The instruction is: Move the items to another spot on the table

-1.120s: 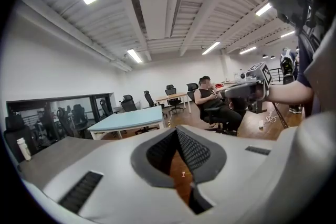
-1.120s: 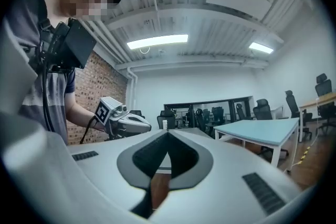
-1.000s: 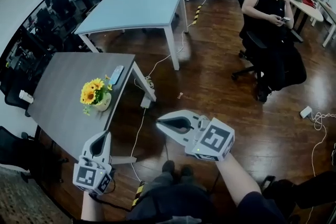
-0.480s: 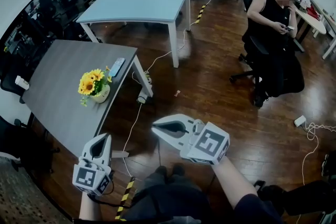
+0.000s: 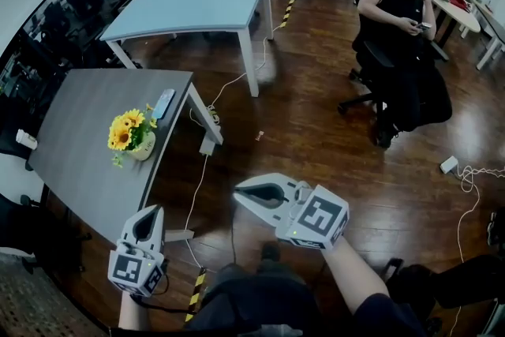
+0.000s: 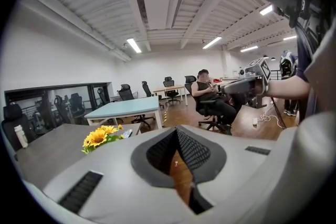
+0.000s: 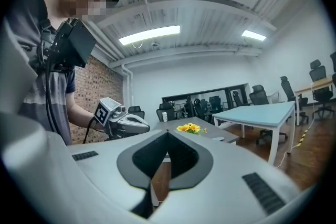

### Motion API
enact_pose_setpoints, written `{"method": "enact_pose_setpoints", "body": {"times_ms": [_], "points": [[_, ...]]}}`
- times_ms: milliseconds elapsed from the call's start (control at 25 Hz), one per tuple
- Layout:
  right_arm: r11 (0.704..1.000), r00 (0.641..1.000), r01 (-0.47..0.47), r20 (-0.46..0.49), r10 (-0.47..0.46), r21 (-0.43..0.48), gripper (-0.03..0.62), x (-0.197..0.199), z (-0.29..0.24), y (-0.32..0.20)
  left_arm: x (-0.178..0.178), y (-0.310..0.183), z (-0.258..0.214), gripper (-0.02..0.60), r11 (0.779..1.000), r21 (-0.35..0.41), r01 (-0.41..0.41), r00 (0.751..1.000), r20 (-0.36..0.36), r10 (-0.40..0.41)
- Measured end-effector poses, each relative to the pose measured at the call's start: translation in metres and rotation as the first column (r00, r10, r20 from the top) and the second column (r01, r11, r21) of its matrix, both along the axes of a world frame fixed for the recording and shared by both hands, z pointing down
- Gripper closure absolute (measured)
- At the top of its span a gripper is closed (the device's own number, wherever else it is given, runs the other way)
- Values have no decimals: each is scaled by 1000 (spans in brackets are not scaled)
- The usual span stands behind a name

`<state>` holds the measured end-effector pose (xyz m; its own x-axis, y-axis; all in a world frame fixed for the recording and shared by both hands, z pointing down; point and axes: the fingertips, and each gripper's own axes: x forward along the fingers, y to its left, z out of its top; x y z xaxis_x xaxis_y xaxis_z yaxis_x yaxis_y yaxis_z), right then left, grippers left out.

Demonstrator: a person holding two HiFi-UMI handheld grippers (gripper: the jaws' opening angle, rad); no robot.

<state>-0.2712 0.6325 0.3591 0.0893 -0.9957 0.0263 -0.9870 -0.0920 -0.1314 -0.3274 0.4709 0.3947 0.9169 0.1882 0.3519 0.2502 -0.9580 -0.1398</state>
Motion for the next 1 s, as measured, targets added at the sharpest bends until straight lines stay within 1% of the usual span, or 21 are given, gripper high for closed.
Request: {"method": "enact_pose_setpoints", "body": {"times_ms": [120, 280, 400, 520, 640, 760, 880, 1000], "points": [[1000, 1000, -16, 21, 16, -6, 614, -1, 3, 2, -2, -3, 10, 563, 1000, -13, -1, 1000, 13, 1], [1000, 1000, 9, 19, -9, -28, 614, -4, 6, -15, -8, -18, 14, 561, 1000, -19, 24, 1000, 3, -24], [998, 998, 50, 29, -48, -37, 614, -10, 8, -40, -20, -39, 11, 563, 997, -27, 71, 997, -6, -71], [993, 994, 104, 36, -102, -49, 614, -23, 10, -71, -36, -69, 6, 561, 990, -43, 132, 991, -21, -133], [988, 990, 139, 32, -137, -71, 614, -36, 11, -103, -55, -97, 4, 561, 982, -76, 174, 983, -41, -177], [984, 987, 159, -9, -160, -84, 614, -56, 0, -143, -71, -125, -6, 562, 980, -116, 163, 981, -84, -173], [984, 985, 158, -51, -162, -82, 615, -82, -18, -191, -82, -160, -23, 563, 983, -138, 121, 980, -142, -140], [983, 981, 166, -86, -173, -84, 614, -111, -33, -240, -92, -200, -42, 563, 975, -207, 82, 973, -196, -123]]}}
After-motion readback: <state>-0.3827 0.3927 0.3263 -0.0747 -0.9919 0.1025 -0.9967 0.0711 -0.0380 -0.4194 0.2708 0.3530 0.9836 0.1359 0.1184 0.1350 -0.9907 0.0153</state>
